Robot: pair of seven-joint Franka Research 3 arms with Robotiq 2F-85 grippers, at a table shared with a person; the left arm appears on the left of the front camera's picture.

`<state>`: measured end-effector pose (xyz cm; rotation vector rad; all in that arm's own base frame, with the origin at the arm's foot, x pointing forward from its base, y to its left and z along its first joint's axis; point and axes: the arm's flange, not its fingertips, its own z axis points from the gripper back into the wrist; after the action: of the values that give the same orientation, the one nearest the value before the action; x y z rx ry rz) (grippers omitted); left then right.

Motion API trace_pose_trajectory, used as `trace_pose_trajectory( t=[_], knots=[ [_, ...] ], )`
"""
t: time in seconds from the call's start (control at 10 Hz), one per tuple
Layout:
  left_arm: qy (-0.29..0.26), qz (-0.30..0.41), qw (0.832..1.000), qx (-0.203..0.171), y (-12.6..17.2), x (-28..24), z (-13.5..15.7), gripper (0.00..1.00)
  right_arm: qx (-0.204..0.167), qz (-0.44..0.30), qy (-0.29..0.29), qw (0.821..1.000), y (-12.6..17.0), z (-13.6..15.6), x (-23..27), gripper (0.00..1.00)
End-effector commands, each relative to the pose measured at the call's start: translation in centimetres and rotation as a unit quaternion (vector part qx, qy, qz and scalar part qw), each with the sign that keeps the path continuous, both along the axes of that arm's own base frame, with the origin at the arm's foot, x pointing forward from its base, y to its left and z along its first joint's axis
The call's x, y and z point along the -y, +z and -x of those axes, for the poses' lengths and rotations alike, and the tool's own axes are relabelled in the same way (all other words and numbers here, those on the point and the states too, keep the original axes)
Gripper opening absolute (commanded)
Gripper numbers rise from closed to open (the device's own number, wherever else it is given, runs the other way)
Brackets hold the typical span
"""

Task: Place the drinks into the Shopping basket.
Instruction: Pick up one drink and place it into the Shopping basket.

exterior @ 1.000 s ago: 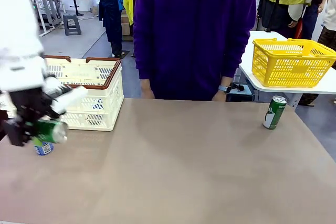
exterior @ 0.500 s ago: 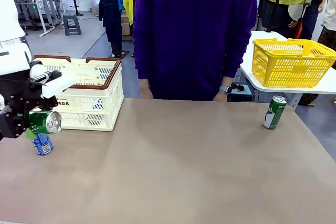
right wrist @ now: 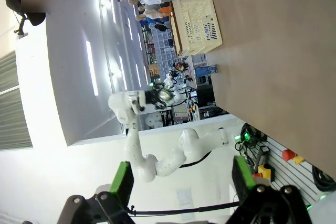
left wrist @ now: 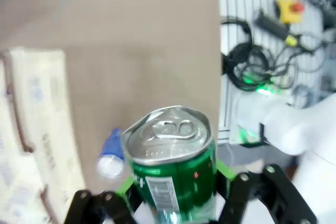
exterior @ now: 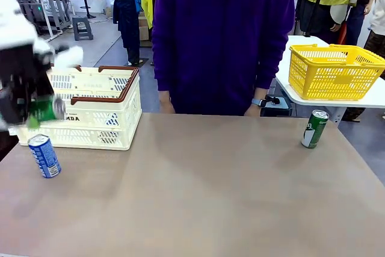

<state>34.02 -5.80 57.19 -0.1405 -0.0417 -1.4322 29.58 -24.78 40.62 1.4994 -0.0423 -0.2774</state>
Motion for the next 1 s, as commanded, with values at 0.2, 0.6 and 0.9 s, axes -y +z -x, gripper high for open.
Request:
trace_pose_trajectory(
  t=[0.2, 0.6, 0.9],
  knots=[
    [0.254, 0.075, 0.958, -0.110, 7.9, -1.8, -20.2, 0.00, 0.001, 0.004, 0.000, 1.000, 0.2, 0.0, 0.0, 1.00],
    [0.586, 0.104, 0.799, -0.085, 6.3, -2.7, -28.6, 0.00, 0.001, 0.004, 0.000, 1.000, 0.2, 0.0, 0.0, 1.00],
    [0.545, 0.111, 0.825, -0.096, 5.1, -3.7, -29.3, 0.00, 0.001, 0.004, 0.000, 1.000, 0.2, 0.0, 0.0, 1.00]
  ],
)
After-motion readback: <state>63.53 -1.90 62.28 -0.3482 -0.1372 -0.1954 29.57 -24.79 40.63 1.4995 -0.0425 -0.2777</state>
